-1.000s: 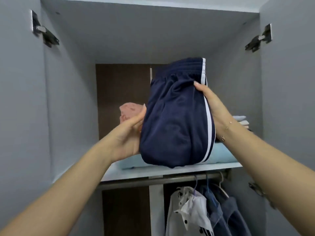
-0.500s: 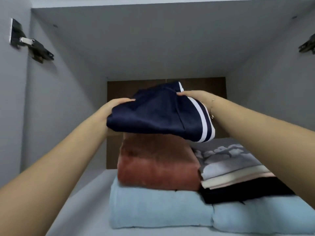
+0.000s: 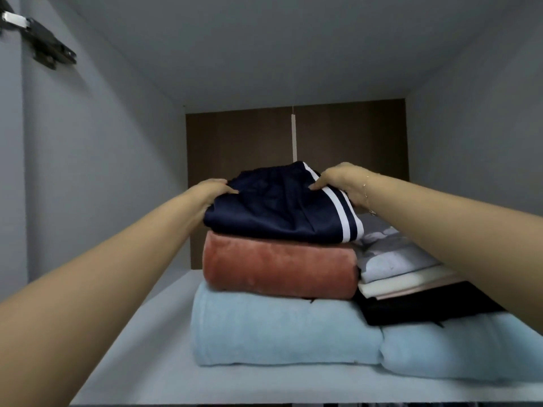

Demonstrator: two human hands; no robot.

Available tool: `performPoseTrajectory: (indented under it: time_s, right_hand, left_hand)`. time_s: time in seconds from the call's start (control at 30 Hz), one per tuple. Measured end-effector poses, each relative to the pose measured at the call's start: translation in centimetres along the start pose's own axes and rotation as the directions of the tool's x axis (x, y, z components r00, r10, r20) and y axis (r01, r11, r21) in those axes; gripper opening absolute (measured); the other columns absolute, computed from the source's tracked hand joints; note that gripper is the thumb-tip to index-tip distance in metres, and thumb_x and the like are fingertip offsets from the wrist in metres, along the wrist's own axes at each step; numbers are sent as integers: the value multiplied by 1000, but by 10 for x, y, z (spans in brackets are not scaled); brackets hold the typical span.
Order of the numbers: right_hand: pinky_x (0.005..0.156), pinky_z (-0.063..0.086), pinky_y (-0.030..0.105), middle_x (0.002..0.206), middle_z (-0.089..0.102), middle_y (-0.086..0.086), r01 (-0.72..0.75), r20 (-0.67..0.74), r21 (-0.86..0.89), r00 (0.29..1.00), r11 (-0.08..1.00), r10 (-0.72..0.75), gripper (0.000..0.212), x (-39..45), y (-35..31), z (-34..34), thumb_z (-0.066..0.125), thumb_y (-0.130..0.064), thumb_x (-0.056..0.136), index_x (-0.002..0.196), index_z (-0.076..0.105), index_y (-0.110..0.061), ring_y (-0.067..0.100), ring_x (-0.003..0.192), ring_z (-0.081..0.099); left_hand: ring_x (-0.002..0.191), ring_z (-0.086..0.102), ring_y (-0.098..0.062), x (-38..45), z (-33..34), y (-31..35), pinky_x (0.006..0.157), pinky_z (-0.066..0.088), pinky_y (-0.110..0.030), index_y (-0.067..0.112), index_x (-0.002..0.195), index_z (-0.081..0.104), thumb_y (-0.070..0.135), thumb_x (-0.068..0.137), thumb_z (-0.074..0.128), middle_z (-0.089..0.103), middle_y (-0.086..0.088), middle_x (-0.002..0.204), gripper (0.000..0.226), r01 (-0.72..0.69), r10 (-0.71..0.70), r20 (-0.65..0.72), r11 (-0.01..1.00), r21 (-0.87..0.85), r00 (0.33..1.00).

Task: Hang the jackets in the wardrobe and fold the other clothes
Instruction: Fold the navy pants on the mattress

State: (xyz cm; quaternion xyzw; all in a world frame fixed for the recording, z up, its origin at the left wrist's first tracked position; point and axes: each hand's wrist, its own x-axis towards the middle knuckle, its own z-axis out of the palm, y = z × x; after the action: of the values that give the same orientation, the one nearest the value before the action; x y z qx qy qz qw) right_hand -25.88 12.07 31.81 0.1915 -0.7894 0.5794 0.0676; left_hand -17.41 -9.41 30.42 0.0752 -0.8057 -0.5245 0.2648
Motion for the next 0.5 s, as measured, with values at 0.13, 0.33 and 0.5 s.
performPoseTrajectory:
  time_s: [0.13,0.33,0.5]
  right_hand:
    - [82,49,34,119,60,13,17,114,-471,993,882,42,45,-6,4,6,65,-26,93,131,51,-5,29,99,59]
    - [119,0,31,164,5,0,462,351,-624,886,630,-303,57,-3,-12,5,33,-45,103,154,24,-21,20,151,1]
    - [122,0,39,164,1,-1,323,486,-671,872,667,67,65,25,23,39,20,-55,101,156,7,-22,20,151,2]
  left_hand:
    - [80,49,-23,-8,-12,6,67,40,-29,7,94,53,9,100,48,49,-14,88,9,91,-145,117,923,374,983]
    - [146,19,-36,7,9,51,118,23,-46,33,154,21,47,97,49,19,-8,161,65,-240,279,123,438,866,952]
    - [151,-6,-30,33,44,-9,122,-1,-45,26,156,4,45,106,12,-5,-7,165,54,-274,-88,321,344,898,943]
